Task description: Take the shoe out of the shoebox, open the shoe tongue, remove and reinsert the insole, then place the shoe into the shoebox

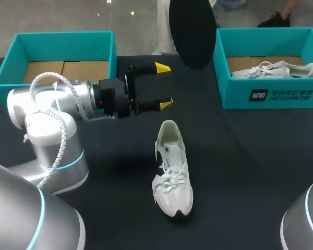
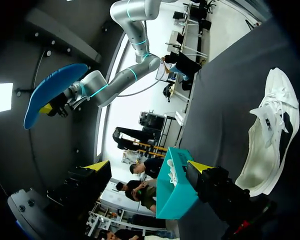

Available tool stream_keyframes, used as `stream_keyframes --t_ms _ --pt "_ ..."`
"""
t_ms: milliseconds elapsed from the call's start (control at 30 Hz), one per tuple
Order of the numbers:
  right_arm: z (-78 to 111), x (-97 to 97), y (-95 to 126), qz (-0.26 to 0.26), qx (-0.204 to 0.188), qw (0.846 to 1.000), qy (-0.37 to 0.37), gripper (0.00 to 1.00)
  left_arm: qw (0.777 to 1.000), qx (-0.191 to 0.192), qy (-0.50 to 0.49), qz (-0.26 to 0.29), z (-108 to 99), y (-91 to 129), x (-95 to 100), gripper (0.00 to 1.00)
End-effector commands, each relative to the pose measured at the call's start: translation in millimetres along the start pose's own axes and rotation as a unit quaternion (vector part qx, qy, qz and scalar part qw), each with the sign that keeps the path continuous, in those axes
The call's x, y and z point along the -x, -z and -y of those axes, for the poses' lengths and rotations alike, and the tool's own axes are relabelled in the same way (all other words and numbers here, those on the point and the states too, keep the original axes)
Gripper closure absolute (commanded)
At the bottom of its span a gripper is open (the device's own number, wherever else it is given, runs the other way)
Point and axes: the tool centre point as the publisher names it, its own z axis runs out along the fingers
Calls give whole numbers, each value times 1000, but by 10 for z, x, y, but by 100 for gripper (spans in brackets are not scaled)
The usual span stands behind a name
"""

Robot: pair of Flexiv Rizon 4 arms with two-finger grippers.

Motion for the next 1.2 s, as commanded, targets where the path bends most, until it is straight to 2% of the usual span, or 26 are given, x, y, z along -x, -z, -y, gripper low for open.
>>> stream_keyframes --t_ms 33,533,600,700,933,1200 --pt "-13 1 -7 1 -2 1000 -1 100 1000 4 -1 4 34 -12 -30 0" --pt "-13 1 -7 1 -2 1000 -1 100 1000 4 -1 4 34 -12 -30 0" --pt "-13 1 -7 1 -2 1000 -1 100 1000 9 -26 5 -10 34 8 0" --pt "-55 77 -35 -1 -25 999 -24 100 998 14 -55 6 -83 107 101 0" --pt "-26 290 -154 7 -68 993 -92 100 993 -16 -115 15 -218 218 276 0" --pt "161 544 -303 5 -78 984 -161 100 989 -23 -148 0 -369 246 387 0"
